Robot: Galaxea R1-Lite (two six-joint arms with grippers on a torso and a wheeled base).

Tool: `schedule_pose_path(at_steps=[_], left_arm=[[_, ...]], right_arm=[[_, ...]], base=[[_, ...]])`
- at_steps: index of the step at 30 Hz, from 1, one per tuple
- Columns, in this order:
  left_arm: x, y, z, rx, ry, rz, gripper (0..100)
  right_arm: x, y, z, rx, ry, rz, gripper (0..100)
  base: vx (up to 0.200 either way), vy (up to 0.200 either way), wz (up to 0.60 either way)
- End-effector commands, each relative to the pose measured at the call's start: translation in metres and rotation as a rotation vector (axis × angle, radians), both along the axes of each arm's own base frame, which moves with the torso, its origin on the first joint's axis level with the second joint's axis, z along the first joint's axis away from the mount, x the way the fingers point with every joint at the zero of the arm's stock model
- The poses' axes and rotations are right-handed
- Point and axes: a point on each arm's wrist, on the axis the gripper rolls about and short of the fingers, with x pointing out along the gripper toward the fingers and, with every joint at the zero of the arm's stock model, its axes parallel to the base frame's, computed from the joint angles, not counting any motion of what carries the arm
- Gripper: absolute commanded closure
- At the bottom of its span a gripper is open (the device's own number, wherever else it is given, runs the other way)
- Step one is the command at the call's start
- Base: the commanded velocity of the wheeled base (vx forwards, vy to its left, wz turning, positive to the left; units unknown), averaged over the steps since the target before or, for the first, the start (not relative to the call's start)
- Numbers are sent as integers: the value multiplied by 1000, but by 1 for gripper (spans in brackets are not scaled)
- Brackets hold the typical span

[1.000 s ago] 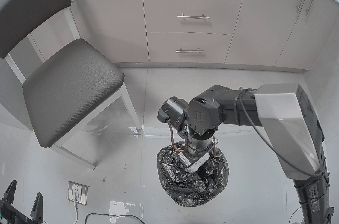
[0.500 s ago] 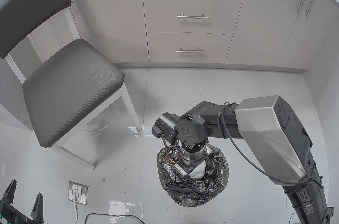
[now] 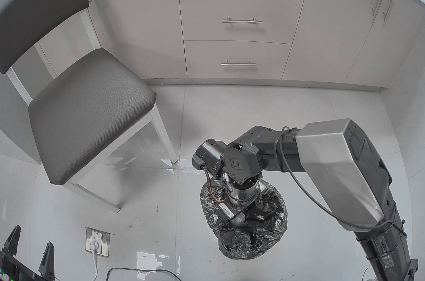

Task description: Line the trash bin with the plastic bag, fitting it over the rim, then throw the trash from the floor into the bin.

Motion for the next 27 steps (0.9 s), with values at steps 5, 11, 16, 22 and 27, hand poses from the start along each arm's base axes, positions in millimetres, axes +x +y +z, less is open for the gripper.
schedule_pose_path(at_steps=[5, 11, 16, 22, 27], left_arm=[[0, 0, -3, 0, -5, 2, 0], [0, 0, -3, 0, -5, 2, 0], [0, 0, -3, 0, -5, 2, 0], [0, 0, -3, 0, -5, 0, 0], [0, 0, -3, 0, -5, 0, 0]], right_arm=[[0, 0, 1, 0, -2, -1, 0], [-1, -1, 18, 26, -32, 0, 0], [-1, -9, 46, 35, -104, -17, 0], [7, -48, 112, 63, -245, -71, 0], [1, -123, 206, 27, -502, -212, 0]], base=[[0, 0, 0], [0, 0, 0], [0, 0, 0], [0, 0, 0], [0, 0, 0]])
